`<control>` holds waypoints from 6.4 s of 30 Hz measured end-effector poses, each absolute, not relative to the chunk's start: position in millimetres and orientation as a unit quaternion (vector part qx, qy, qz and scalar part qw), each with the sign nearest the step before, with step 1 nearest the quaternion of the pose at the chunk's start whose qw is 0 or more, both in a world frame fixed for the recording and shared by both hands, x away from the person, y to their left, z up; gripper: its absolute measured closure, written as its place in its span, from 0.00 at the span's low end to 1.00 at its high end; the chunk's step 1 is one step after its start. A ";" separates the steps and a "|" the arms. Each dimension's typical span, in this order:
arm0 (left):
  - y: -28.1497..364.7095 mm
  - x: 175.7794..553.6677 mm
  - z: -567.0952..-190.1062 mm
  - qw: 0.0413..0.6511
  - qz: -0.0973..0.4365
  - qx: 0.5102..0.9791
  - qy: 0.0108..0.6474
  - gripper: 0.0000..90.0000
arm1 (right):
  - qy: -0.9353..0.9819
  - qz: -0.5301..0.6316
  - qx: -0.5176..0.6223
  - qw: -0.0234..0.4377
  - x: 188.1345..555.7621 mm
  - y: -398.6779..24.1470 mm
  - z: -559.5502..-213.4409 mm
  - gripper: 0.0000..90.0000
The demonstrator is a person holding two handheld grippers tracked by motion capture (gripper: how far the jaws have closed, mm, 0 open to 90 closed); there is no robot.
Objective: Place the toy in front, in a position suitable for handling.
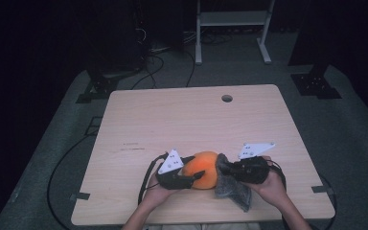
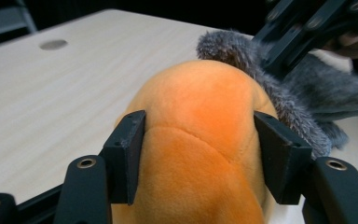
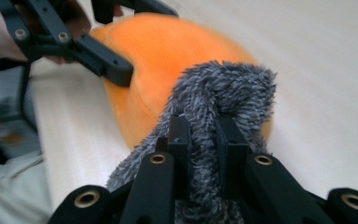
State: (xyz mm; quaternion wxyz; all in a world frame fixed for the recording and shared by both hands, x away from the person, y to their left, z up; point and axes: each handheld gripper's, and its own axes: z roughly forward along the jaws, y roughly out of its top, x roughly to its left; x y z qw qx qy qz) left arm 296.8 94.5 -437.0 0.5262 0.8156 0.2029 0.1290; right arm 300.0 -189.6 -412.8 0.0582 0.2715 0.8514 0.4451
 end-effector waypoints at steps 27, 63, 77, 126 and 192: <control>95.8 287.5 -437.3 0.523 0.119 0.828 0.167 0.35 | 0.830 0.486 0.271 0.034 296.3 -195.5 -397.0 0.86; 94.2 297.2 -434.6 0.517 0.039 0.826 0.221 0.27 | 0.854 0.446 0.257 0.076 287.1 -197.0 -393.8 0.87; 86.5 289.8 -429.9 0.507 0.084 0.838 0.182 0.38 | 0.882 0.398 0.224 0.112 279.4 -191.9 -385.3 0.87; 96.6 296.0 -431.1 0.495 0.032 0.841 0.215 0.28 | 0.891 0.372 0.252 0.061 296.1 -209.0 -407.2 0.86; 85.9 301.4 -432.5 0.471 -0.006 0.852 0.228 0.30 | 0.884 0.415 0.214 -0.015 287.1 -196.9 -410.2 0.85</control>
